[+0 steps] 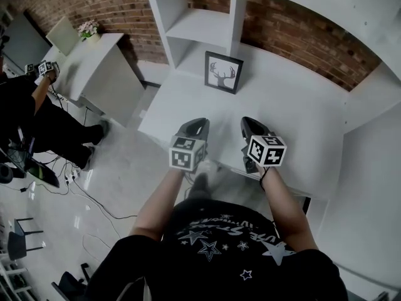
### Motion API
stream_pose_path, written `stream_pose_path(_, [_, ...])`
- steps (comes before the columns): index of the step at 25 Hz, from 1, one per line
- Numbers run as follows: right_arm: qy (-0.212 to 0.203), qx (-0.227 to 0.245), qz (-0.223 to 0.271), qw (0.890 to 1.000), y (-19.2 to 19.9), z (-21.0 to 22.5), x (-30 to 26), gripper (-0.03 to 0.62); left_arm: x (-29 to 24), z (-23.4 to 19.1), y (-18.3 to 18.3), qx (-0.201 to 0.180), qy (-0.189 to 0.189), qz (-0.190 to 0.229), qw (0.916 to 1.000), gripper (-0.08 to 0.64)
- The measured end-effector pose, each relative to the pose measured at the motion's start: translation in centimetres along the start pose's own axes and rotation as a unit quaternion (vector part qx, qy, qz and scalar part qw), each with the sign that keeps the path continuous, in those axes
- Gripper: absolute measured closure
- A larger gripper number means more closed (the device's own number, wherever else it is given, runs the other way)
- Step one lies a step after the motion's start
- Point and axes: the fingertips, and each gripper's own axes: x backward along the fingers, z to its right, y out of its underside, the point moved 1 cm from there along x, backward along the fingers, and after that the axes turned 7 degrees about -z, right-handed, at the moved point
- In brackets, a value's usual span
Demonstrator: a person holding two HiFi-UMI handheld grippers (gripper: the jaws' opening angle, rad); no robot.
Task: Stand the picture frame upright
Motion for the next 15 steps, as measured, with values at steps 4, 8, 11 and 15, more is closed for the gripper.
stream_pose_path(4, [-0.017, 0.006, 0.0, 1.0, 1.0, -0.9, 2.2, 0.572, 2.1, 1.7, 1.1, 0.002, -0.018, 0.005, 0.9998, 0.535])
stream_pose_path(8, [-0.035, 0.014, -0.004, 0.999, 2.1, -1.9, 4.3, 0.572, 4.5, 3.3, 2.2, 0.009, -0.037, 0.012, 0.9992, 0.541])
stream_pose_path(11, [-0.049, 0.025, -0.011, 0.998, 3.3, -2.6, 5.9, 0.573, 6.5, 4.6, 3.4, 0.018, -0.053, 0.017, 0.9983, 0.541])
stream_pose_path(15, [-0.075, 0.034, -0.017, 0.996, 4.7, -3.5, 8.0, 0.572, 8.7, 6.4, 5.1, 0.032, -0.077, 0.021, 0.9963, 0.541])
